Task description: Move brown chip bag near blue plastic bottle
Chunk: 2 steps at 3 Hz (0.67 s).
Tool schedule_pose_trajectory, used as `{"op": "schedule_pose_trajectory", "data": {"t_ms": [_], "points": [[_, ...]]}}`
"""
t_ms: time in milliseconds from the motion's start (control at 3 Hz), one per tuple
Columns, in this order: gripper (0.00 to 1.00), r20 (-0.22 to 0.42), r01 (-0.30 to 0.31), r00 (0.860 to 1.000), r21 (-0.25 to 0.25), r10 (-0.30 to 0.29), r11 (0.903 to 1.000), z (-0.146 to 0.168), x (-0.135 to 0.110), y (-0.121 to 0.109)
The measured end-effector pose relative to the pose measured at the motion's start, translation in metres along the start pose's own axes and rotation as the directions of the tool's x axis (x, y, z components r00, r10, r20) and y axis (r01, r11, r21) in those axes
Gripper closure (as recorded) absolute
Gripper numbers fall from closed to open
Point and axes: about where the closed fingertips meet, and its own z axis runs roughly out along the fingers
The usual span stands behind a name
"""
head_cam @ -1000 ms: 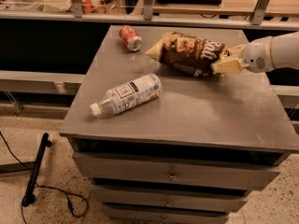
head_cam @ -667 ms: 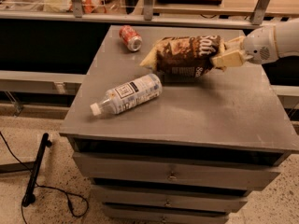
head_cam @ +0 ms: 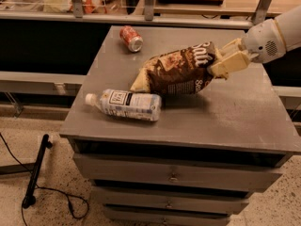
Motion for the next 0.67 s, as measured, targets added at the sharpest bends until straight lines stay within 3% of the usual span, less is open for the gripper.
{"op": "schedule_pose_trajectory", "data": {"t_ms": [333, 667], "points": [[0.82, -0.041, -0.027, 0.999, 0.004, 0.027, 0.9996, 0.0073, -0.0007, 0.0203], [0.57, -0.072, -0.077, 0.994, 0.082, 0.083, 0.9936, 0.0092, 0.0047, 0.0274]]}}
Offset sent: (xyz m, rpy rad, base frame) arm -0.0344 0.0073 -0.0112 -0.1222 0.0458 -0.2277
